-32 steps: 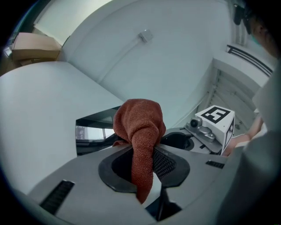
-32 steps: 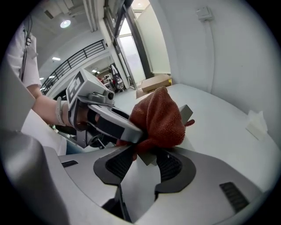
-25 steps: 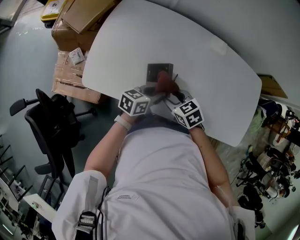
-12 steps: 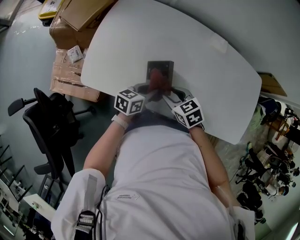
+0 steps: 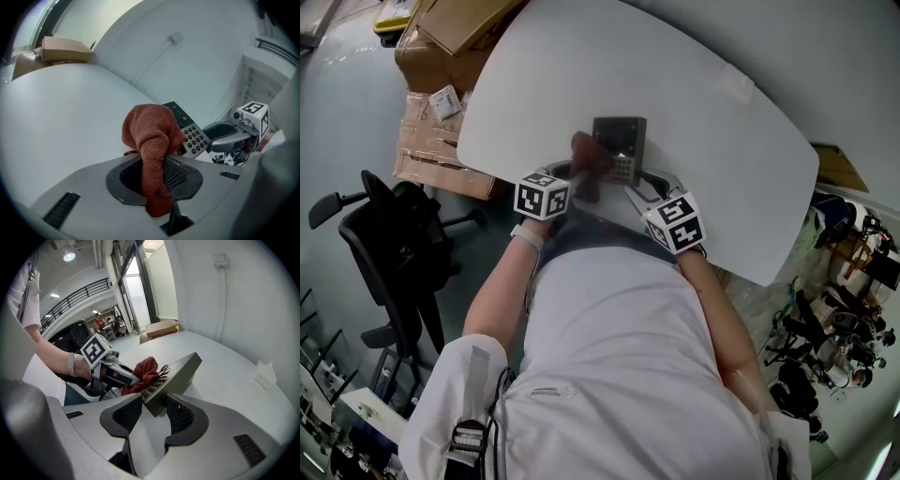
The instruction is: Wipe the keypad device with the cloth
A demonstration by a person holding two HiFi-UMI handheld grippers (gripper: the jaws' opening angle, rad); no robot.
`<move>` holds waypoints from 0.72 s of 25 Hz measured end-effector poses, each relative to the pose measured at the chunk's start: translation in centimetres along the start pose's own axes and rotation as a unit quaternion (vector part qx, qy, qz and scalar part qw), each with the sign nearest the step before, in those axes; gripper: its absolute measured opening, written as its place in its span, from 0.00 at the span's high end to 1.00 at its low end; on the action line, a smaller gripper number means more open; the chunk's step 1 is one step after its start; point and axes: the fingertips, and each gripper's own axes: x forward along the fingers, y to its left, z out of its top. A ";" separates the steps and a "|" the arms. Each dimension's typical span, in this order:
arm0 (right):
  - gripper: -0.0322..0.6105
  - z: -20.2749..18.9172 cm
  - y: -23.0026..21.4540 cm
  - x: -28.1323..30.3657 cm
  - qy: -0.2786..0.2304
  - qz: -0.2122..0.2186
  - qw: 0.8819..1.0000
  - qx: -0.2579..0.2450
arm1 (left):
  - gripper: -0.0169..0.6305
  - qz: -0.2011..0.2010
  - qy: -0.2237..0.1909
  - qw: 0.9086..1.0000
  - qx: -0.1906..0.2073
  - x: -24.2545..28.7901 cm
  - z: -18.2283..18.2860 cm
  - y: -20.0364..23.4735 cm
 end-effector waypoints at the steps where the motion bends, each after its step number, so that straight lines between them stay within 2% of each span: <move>1: 0.71 0.0 0.0 0.0 0.000 -0.001 1.000 0.000 | 0.85 0.008 0.005 1.000 0.011 0.0 -0.1 0.2; 3: 0.71 -0.1 0.0 0.1 0.001 -0.003 1.000 0.000 | 0.85 0.021 0.014 0.999 0.031 0.0 -0.2 0.5; 7: 0.71 -0.1 0.0 0.1 0.001 -0.006 1.000 -0.001 | 0.85 0.033 0.027 0.998 0.037 -0.2 -0.1 0.8; 9: 0.71 0.0 0.0 0.1 0.003 -0.008 1.000 -0.008 | 0.85 0.027 0.013 0.999 0.038 -0.6 0.9 0.4; 13: 0.71 0.0 0.0 0.3 0.004 -0.015 1.000 -0.013 | 0.85 -0.043 -0.040 0.998 0.024 -1.2 4.6 -2.7; 18: 0.71 0.0 0.0 0.2 0.004 -0.022 1.000 -0.016 | 0.85 -0.148 -0.060 0.986 0.041 -0.4 7.9 -8.7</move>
